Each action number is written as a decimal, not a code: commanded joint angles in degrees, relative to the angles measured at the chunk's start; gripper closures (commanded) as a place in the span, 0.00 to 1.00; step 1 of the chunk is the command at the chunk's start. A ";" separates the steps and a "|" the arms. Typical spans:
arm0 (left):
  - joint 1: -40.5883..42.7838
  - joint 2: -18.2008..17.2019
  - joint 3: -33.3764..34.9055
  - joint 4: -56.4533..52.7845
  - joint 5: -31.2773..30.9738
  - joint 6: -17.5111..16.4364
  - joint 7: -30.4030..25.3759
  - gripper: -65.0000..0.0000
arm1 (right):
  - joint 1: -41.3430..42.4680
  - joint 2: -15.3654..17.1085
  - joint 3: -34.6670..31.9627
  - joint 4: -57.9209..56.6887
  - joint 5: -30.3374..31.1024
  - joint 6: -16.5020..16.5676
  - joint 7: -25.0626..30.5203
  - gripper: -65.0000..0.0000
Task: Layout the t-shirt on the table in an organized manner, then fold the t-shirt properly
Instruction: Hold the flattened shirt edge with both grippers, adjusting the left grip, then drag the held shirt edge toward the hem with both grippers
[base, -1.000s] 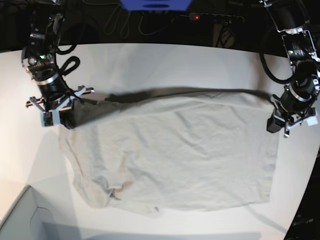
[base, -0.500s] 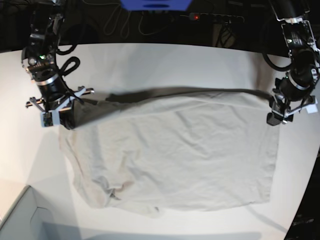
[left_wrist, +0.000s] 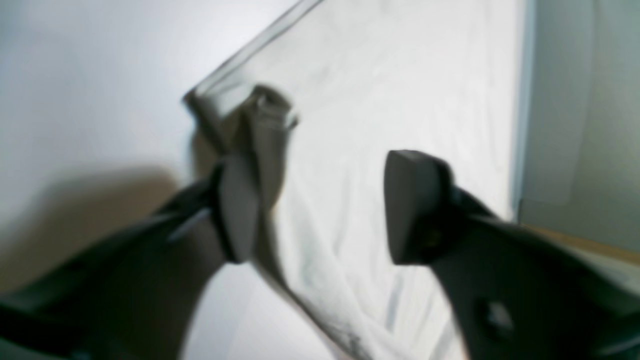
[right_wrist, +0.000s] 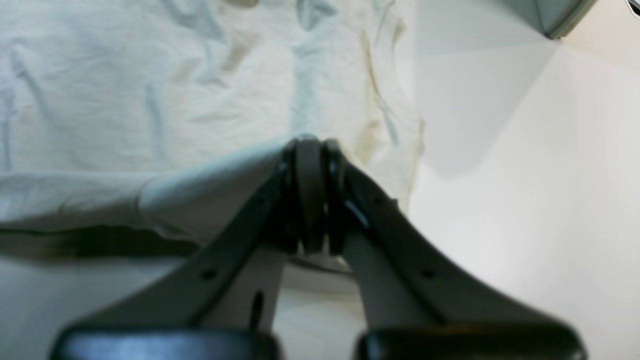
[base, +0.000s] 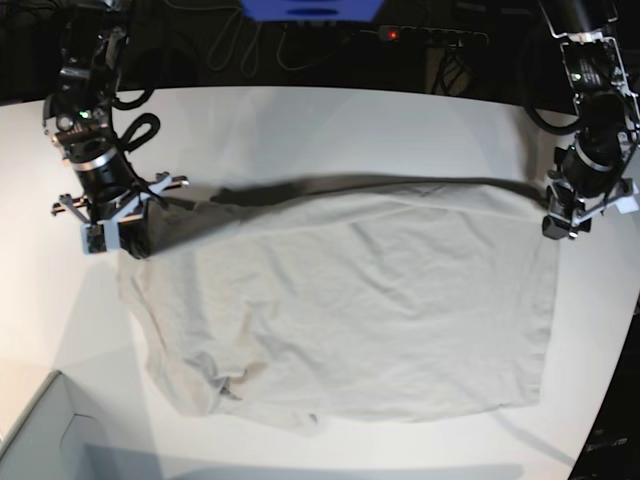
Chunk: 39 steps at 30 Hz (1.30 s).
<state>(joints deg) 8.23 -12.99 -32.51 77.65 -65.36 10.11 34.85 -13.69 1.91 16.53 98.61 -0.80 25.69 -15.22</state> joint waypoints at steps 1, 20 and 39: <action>-0.71 -0.94 -0.32 0.64 -1.05 -0.04 -0.61 0.50 | 0.55 0.42 0.12 0.86 0.84 -0.15 1.73 1.00; -4.23 -0.85 -0.32 -5.87 -1.49 3.83 -0.70 0.71 | 0.90 0.51 0.12 0.86 0.84 -0.15 1.73 1.00; -11.35 2.84 0.03 -3.76 7.65 9.89 -6.41 1.00 | 2.75 1.47 0.21 0.78 0.84 -0.15 1.73 1.00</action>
<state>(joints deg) -2.17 -9.41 -32.45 72.64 -56.42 20.14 28.18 -11.46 2.79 16.53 98.48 -0.75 25.69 -15.09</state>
